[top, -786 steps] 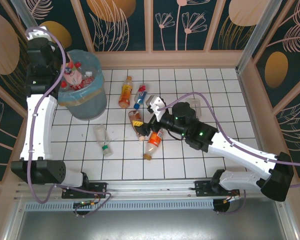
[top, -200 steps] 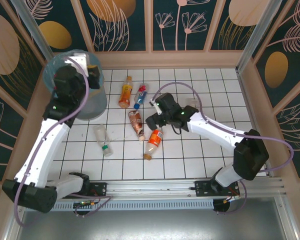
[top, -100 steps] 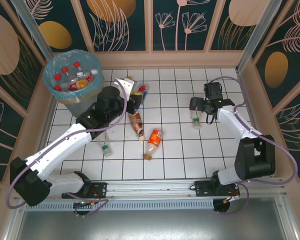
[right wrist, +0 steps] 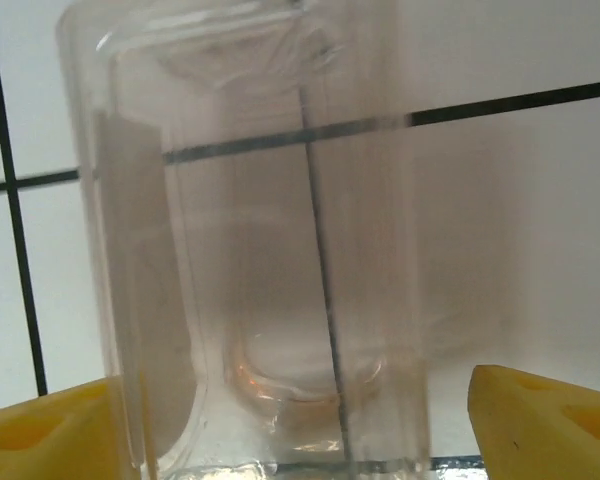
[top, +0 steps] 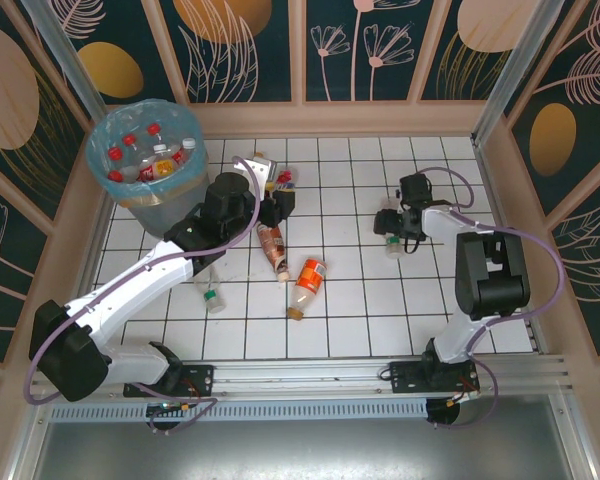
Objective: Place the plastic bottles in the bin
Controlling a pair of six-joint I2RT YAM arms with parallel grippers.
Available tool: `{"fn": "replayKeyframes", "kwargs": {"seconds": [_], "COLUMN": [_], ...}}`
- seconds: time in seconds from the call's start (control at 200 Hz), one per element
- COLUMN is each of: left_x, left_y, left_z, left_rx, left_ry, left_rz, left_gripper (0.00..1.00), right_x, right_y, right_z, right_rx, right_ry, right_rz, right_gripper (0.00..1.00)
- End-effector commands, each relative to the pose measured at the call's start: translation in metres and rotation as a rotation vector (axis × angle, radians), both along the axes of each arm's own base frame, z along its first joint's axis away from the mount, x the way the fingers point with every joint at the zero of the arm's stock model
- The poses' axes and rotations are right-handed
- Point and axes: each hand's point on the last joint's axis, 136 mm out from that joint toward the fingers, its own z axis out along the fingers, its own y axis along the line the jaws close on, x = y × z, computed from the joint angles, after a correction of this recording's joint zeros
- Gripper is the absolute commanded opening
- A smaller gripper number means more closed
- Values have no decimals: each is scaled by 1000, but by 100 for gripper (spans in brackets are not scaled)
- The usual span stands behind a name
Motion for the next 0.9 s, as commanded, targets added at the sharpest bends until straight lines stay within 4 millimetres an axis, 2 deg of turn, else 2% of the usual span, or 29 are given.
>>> {"fn": "replayKeyframes", "kwargs": {"seconds": [0.0,0.065,0.125,0.205,0.29,0.38,0.495,0.606,0.706,0.896], "left_x": [3,3,4,5,4,3,-2,-7,-12,-31], "left_y": [1,0,-1,-2,-7,-11,-21,-32,-37,-59], "left_z": [10,14,20,32,50,72,91,97,100,96], "left_rx": [-20,-29,-45,-82,-136,-201,-294,-342,-364,-411], "left_ry": [-22,-15,-9,-3,-2,-8,4,28,47,130], "left_rz": [25,27,32,38,28,11,-35,-92,-129,-284], "left_gripper": [59,61,62,65,75,86,92,99,99,98], "right_x": [2,2,0,-3,-10,-27,-59,-90,-109,-123], "right_y": [5,9,14,28,55,94,142,171,186,200], "right_z": [-1,8,20,45,79,120,171,209,232,258], "right_rx": [21,34,40,52,96,158,276,388,433,461], "right_ry": [-11,-29,-55,-114,-208,-332,-511,-668,-760,-849], "right_rz": [25,34,47,85,172,305,487,616,680,725], "right_gripper": [69,62,59,58,57,56,56,56,56,55]}}
